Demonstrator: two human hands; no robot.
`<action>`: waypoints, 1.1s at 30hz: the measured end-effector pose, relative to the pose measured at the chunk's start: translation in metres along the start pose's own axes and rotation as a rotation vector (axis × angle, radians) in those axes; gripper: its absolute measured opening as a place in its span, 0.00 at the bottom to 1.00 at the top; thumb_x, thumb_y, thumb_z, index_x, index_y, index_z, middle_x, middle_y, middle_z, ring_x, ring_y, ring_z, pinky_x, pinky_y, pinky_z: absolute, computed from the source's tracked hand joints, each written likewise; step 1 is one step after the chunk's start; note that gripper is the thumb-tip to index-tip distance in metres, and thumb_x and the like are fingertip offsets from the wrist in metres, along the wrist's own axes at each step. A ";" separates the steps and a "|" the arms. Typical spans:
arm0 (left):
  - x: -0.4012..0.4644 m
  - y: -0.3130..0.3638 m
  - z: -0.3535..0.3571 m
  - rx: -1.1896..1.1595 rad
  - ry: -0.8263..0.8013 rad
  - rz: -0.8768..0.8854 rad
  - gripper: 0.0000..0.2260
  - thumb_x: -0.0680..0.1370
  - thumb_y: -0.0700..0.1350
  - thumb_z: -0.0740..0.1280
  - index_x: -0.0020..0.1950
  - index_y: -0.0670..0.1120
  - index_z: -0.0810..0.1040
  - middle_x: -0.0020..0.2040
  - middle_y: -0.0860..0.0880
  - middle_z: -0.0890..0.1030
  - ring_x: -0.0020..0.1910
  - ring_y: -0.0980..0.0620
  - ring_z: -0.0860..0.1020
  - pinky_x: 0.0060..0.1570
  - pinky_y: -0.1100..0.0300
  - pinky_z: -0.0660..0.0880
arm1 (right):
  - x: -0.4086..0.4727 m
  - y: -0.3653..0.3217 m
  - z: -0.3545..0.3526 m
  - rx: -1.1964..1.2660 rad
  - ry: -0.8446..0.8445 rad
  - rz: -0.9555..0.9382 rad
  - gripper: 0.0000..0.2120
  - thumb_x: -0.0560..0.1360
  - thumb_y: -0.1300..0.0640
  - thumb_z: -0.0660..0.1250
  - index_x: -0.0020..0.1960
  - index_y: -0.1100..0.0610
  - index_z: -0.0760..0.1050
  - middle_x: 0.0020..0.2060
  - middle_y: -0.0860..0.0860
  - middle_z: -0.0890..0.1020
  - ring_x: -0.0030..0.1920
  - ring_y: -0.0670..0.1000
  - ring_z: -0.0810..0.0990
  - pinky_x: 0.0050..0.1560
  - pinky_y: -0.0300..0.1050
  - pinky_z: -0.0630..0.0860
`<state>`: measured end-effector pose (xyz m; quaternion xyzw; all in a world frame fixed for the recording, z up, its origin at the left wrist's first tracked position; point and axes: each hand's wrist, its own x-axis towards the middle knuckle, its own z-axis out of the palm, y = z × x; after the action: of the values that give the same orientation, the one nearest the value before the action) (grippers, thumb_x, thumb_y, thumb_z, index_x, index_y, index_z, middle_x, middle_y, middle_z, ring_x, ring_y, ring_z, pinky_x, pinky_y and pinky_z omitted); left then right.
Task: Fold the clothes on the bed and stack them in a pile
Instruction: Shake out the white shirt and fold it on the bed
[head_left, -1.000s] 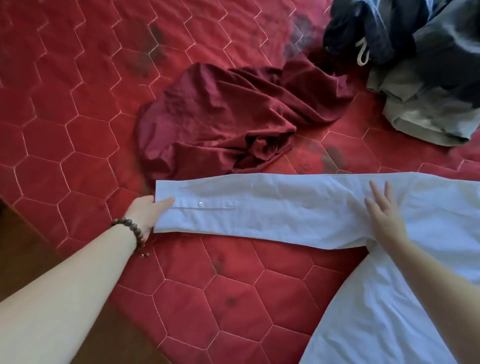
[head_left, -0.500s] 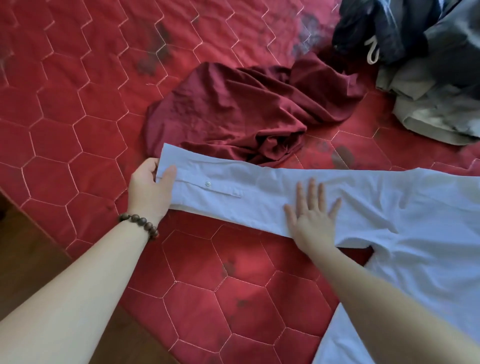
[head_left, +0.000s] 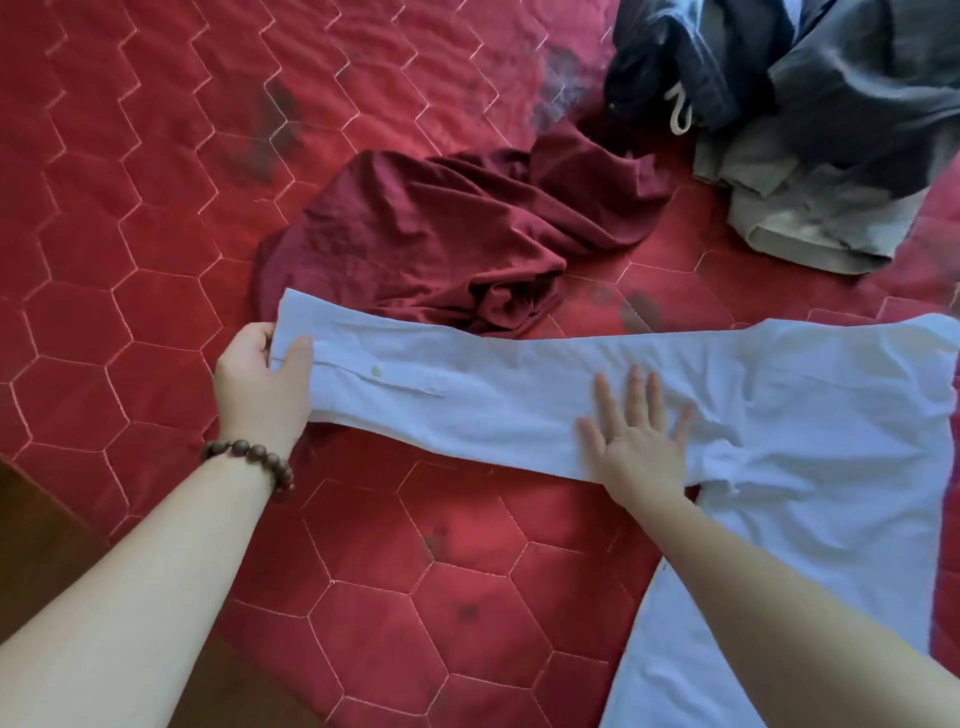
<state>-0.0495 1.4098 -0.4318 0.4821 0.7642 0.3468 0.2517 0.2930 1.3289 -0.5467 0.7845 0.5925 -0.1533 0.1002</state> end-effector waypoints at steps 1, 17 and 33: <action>0.000 0.003 0.001 -0.004 0.009 0.004 0.04 0.76 0.44 0.65 0.43 0.44 0.75 0.33 0.50 0.75 0.34 0.52 0.72 0.30 0.71 0.66 | -0.003 0.014 -0.001 0.001 0.003 0.051 0.29 0.77 0.35 0.39 0.76 0.39 0.37 0.78 0.52 0.40 0.76 0.51 0.33 0.72 0.65 0.34; -0.094 0.238 0.083 -0.405 -0.780 0.356 0.13 0.75 0.39 0.70 0.56 0.54 0.78 0.46 0.56 0.84 0.46 0.59 0.82 0.48 0.62 0.78 | -0.058 -0.014 -0.256 1.786 -0.176 -0.111 0.29 0.70 0.34 0.67 0.62 0.53 0.76 0.55 0.55 0.82 0.54 0.53 0.82 0.51 0.50 0.79; -0.283 0.146 0.237 0.659 -0.686 0.560 0.44 0.72 0.57 0.66 0.78 0.52 0.41 0.78 0.44 0.39 0.77 0.46 0.36 0.75 0.45 0.41 | -0.114 0.332 -0.185 1.768 0.554 0.831 0.08 0.71 0.65 0.59 0.41 0.56 0.75 0.37 0.50 0.78 0.33 0.47 0.80 0.38 0.44 0.77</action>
<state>0.3189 1.2628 -0.4543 0.8056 0.5490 -0.0340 0.2199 0.6055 1.1965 -0.3416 0.7294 -0.0505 -0.3025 -0.6115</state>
